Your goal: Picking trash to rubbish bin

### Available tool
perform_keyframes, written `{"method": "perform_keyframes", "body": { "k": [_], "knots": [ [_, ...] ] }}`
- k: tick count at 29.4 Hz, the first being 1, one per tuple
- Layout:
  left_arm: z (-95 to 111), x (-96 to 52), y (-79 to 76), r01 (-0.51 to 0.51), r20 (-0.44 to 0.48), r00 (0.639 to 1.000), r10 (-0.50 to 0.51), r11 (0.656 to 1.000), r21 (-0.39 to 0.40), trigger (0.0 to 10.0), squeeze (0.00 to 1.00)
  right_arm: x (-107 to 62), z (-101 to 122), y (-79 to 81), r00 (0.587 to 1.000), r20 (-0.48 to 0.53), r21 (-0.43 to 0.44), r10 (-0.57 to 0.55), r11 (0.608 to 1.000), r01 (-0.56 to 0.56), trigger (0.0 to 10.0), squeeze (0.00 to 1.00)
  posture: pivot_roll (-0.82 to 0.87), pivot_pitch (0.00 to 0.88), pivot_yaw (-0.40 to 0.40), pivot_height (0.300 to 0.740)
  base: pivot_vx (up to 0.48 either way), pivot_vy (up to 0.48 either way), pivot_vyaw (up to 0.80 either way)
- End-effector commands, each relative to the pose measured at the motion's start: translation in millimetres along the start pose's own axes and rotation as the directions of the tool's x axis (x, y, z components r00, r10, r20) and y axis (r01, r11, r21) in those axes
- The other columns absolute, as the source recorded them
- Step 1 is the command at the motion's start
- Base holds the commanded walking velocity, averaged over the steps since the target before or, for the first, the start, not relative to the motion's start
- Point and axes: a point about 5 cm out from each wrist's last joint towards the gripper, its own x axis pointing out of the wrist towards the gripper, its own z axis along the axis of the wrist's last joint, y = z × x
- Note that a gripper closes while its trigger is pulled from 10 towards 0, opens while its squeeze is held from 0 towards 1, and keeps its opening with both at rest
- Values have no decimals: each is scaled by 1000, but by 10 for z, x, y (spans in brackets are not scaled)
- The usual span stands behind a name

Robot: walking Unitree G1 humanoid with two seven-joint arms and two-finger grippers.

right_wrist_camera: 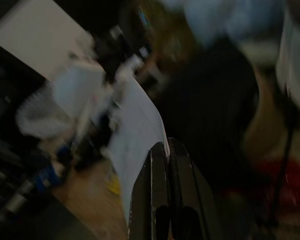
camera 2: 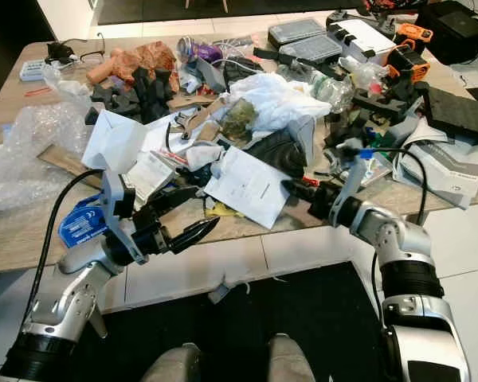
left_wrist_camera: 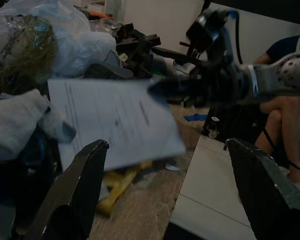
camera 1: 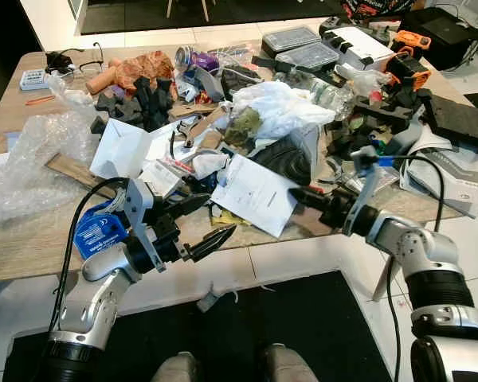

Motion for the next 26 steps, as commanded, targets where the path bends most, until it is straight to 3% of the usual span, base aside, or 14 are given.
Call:
{"method": "perform_keyframes", "body": {
  "k": [1, 8, 9, 10, 11, 12, 13, 16, 17, 22, 26],
  "knots": [
    [2, 28, -35, 15, 0, 1000, -15, 1000, 2, 10000, 0, -13, 93, 46, 998, 54, -9, 42, 999, -42, 0, 0, -43, 138, -4, 740, 0, 0, 0],
    [16, 37, -28, 14, 9, 1000, -14, 1000, 1, 10000, 0, -14, 202, 161, 986, 102, -32, 128, 992, -126, 0, 0, -44, 137, -6, 740, 0, 0, 0],
    [23, 38, -28, 14, 12, 1000, -14, 1000, 1, 10000, 0, -17, 217, 184, 983, 110, -32, 145, 989, -143, 353, 0, -42, 138, -5, 740, 0, 0, 0],
    [33, 39, -32, 15, 21, 1000, -15, 1000, -4, 10000, 0, -29, 224, 213, 980, 109, -38, 166, 986, -163, 3529, 0, -42, 138, -5, 740, 0, 0, 0],
    [33, 39, -32, 15, 21, 1000, -15, 1000, -4, 10000, 0, -29, 224, 213, 980, 109, -38, 166, 986, -163, 3529, 0, -42, 138, -5, 740, 0, 0, 0],
    [43, 40, -37, 16, 29, 999, -15, 1000, -10, 10000, 0, -49, 227, 249, 975, 104, -48, 194, 981, -190, 8392, 0, -43, 139, -6, 740, 0, 0, 0],
    [54, 42, -45, 17, 41, 999, -16, 1000, -16, 10000, 0, -95, 231, 323, 961, 96, -67, 258, 965, -252, 10000, 0, -43, 141, -8, 740, 0, 0, 0],
    [65, 49, -61, 24, 65, 998, -21, 999, -41, 10000, 0, -165, 253, 438, 931, 96, -79, 352, 935, -346, 10000, 0, -43, 141, -8, 740, 0, 0, 0],
    [74, 55, -76, 35, 82, 996, -30, 997, -62, 10000, 0, -230, 304, 541, 894, 118, -76, 432, 902, -426, 10000, 0, -44, 141, -7, 740, 0, 0, 0],
    [73, 47, -76, 36, 111, 994, -24, 994, -104, 10000, 0, -312, 402, 698, 833, 147, -95, 534, 846, -525, 10000, 0, -49, 140, -6, 740, 0, 0, 0],
    [81, 32, -66, 29, 120, 993, -15, 993, -115, 10000, 0, -332, 437, 722, 825, 152, -101, 545, 838, -536, 10000, 0, -49, 140, -6, 740, 0, 0, 0]
  ]
}}
